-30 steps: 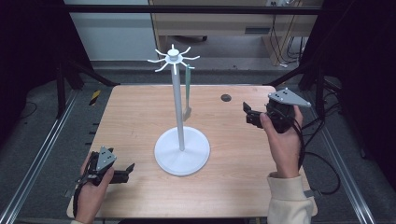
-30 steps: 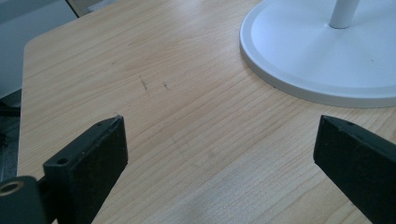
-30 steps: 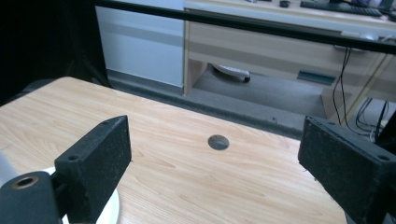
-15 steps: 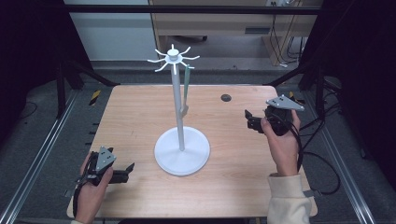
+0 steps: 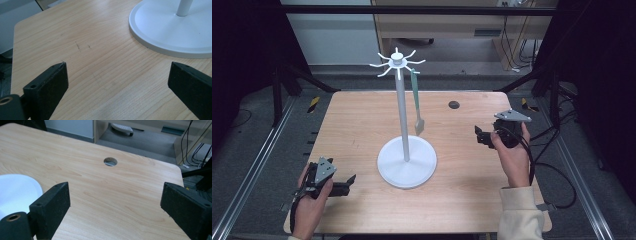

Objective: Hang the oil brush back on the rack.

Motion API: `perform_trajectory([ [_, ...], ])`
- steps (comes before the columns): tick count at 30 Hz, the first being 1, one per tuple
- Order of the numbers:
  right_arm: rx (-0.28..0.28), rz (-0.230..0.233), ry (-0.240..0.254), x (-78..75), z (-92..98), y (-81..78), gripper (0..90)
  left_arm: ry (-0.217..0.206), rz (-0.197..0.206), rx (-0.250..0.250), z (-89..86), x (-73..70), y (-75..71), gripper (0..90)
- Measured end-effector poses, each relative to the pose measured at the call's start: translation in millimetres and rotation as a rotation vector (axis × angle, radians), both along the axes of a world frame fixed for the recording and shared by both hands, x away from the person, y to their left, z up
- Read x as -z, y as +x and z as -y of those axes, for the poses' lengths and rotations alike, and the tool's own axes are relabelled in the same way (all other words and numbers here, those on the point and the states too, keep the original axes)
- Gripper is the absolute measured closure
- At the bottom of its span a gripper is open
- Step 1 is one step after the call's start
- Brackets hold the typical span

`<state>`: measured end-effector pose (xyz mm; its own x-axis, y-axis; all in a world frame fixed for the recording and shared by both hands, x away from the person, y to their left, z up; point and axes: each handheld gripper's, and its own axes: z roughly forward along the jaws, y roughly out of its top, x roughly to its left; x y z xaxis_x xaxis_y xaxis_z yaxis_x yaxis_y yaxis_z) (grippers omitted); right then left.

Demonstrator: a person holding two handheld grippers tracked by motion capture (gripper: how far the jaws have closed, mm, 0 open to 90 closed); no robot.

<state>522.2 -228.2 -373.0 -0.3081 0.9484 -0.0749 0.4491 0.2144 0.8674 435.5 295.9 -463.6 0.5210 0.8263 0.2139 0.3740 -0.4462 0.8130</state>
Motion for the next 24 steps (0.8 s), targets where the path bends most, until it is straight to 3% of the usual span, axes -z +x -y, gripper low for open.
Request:
perform_trajectory([
  [15, -0.019, -0.096, -0.013, 29.3, 1.1, 8.2, 10.3, 0.001, -0.002, 0.002, 0.3, 0.3, 0.1, 2.5],
  [24, -0.039, -0.11, -0.008, 41.4, -2.1, 10.9, 10.1, -0.001, -0.003, 0.002, 0.5, 0.3, 0.2, 2.5],
])
